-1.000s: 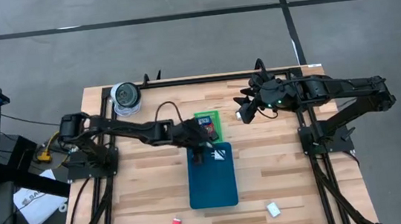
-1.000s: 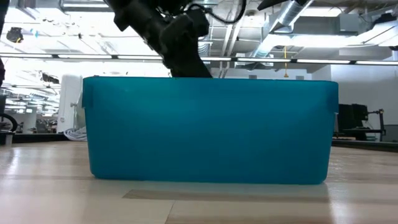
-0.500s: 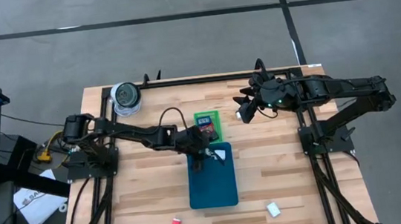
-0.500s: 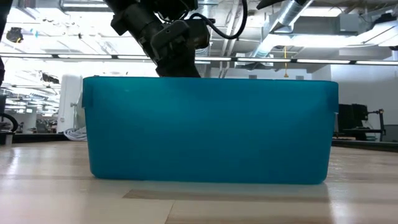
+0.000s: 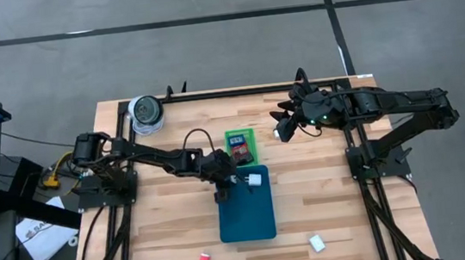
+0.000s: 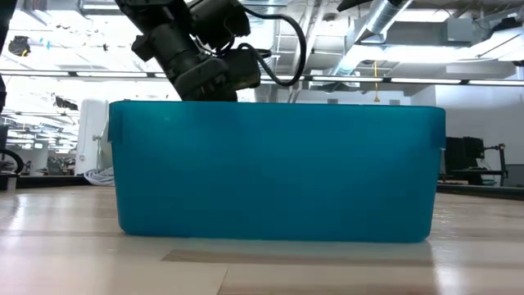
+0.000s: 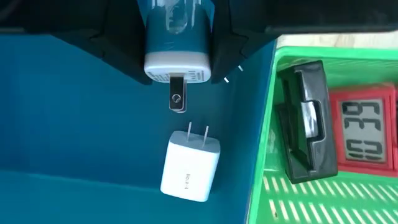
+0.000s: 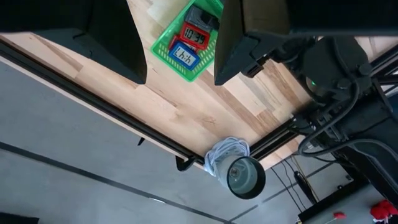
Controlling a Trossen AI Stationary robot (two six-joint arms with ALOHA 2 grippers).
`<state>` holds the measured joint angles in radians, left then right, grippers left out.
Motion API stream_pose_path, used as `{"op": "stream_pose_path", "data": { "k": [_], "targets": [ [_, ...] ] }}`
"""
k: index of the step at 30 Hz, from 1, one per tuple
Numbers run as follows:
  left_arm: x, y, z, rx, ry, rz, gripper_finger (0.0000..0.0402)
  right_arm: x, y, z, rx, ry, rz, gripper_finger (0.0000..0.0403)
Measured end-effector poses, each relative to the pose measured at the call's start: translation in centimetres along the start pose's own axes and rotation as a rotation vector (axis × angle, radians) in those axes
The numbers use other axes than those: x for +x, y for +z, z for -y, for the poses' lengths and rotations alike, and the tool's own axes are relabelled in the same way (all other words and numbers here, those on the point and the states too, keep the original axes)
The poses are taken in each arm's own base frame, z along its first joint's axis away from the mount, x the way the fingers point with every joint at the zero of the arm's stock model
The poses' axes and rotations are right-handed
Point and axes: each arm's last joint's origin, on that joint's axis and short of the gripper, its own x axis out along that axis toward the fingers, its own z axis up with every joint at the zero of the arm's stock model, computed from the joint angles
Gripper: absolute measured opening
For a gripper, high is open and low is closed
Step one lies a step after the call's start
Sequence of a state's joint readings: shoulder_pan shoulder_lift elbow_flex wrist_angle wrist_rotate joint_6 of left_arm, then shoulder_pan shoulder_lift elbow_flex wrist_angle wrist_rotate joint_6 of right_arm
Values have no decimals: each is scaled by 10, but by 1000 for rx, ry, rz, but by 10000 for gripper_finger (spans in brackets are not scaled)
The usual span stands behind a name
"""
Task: Pick & Place Office items
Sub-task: Put the blue charger adapter into the blue bin
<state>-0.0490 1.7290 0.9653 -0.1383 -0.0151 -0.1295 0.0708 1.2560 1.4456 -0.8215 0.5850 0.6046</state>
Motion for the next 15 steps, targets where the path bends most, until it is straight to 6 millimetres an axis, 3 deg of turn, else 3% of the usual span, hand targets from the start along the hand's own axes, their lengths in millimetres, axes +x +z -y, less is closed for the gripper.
{"op": "stream_pose_path", "data": {
  "k": [6,15],
  "targets": [
    [0,0,0,-10,0,1,151,0,0,0,6,0,0,182],
    [-1,0,0,-10,0,-1,145,0,0,0,6,0,0,182]
  ]
}}
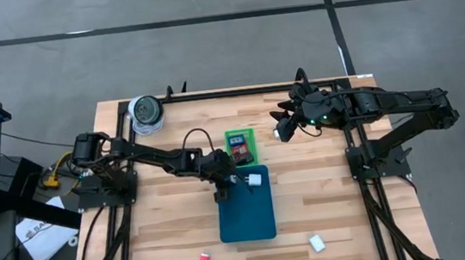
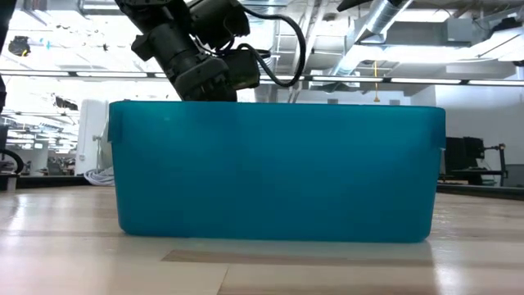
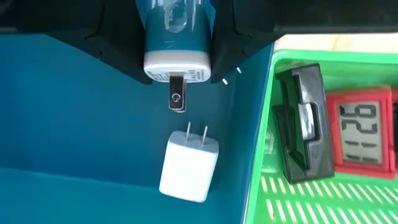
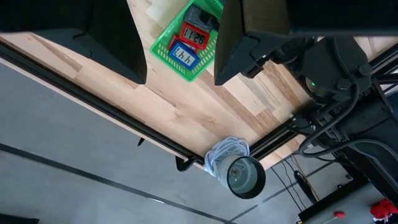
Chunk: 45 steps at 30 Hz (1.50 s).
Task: Pick & Place Office items
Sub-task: Put the blue charger adapter into the blue bin, then put the red charger adapter into the blue bin
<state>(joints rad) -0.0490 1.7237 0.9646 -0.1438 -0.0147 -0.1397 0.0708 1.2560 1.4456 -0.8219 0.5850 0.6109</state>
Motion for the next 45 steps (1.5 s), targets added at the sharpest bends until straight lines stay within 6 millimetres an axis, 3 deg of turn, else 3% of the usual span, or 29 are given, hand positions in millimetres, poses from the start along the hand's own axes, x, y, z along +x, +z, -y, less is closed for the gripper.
{"op": "stream_pose_path", "data": {
  "k": [9,19,23,31,39,45],
  "targets": [
    [-11,5,0,4,-1,31,177,0,0,0,-2,-2,-3,182],
    [-15,5,0,6,8,26,176,0,-1,0,-9,-3,-4,182],
    [-25,4,1,18,-35,0,176,0,-1,0,-6,-3,-4,182],
    [-86,-14,17,53,-98,-92,176,0,0,0,-4,-3,-5,182],
    [-149,-63,55,-123,-261,-103,176,0,0,0,-7,0,0,182],
    [-175,-88,91,-99,-363,-58,176,2,0,-2,-20,-3,3,182]
  ]
}}
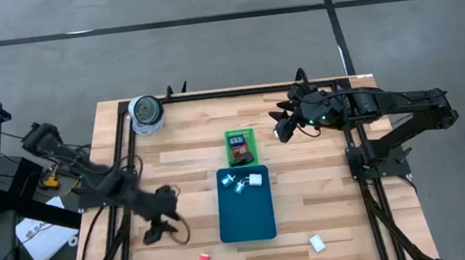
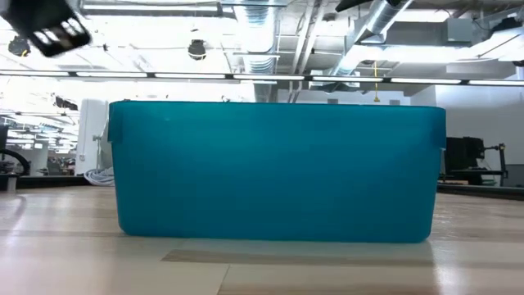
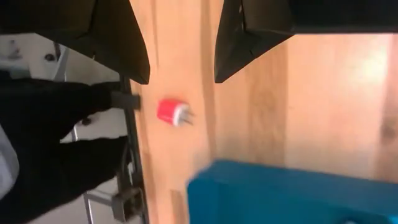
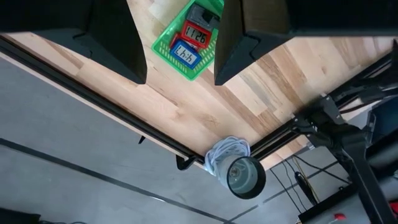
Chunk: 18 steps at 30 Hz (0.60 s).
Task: Pick & Place Office items
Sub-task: Put the red charger adapter into the blue bin
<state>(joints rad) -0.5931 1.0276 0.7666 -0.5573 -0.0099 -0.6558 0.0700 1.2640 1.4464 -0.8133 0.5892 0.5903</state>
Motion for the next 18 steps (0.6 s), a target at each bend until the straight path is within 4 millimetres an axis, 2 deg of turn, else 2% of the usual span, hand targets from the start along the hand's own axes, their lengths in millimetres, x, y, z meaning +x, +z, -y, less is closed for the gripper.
{"op": "stream_pose_path", "data": {
  "k": [3,7,13,18],
  "targets": [
    [4,-12,14,8,5,-13,183,0,0,0,-1,0,3,182],
    [18,-25,28,-112,9,-68,214,0,0,-1,12,-1,10,182],
    [48,-31,42,-523,30,-67,269,-3,-2,-5,7,23,8,182],
    [78,-30,47,-824,44,34,289,-6,-5,-9,-36,48,-4,182]
  ]
}}
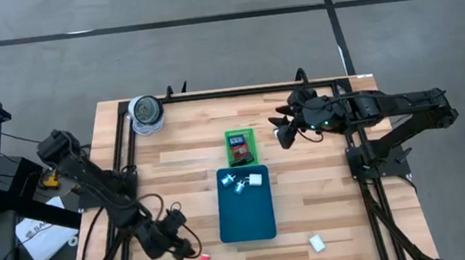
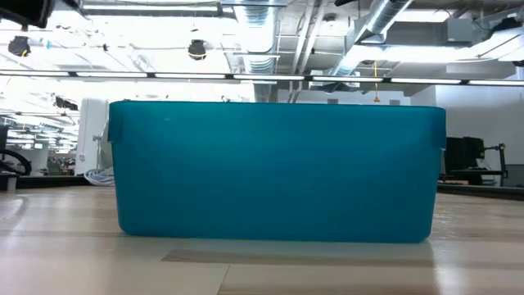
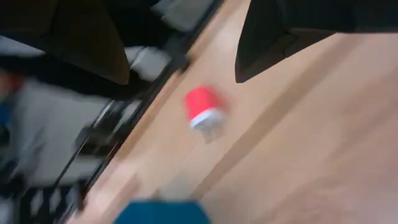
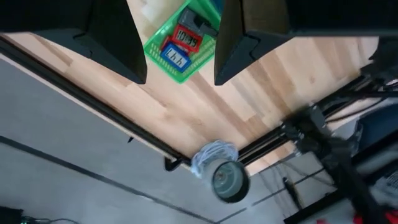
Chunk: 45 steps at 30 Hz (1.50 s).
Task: Pick & Place Office items
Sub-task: Put the red charger adapter into the blue bin
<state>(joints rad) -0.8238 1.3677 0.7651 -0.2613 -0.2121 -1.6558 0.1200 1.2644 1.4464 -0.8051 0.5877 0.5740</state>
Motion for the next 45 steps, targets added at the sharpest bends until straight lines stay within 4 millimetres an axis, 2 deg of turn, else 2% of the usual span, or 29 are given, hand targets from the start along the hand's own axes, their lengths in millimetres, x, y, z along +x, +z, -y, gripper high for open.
{"op": "stream_pose_path", "data": {
  "k": [5,9,12,17,25,33,41,45],
  "targets": [
    [35,-4,5,-195,-19,27,291,-5,-4,-7,-64,57,-24,182],
    [60,-10,19,-212,14,-6,290,-8,-7,-11,-117,79,-28,182],
    [78,-10,21,-222,97,-59,290,-12,-9,-12,-157,99,-31,182],
    [95,-3,21,-271,185,-61,290,-21,-12,-14,-231,139,-33,182],
    [101,9,16,-322,240,-42,289,-38,-10,-10,-248,185,-5,182],
    [100,7,16,-317,255,-89,289,-56,-4,3,-212,183,46,182],
    [100,7,15,-318,269,-125,287,-61,-1,7,-195,162,77,182],
    [100,6,13,-323,282,-126,263,-61,-1,8,-189,160,79,182]
  ]
}}
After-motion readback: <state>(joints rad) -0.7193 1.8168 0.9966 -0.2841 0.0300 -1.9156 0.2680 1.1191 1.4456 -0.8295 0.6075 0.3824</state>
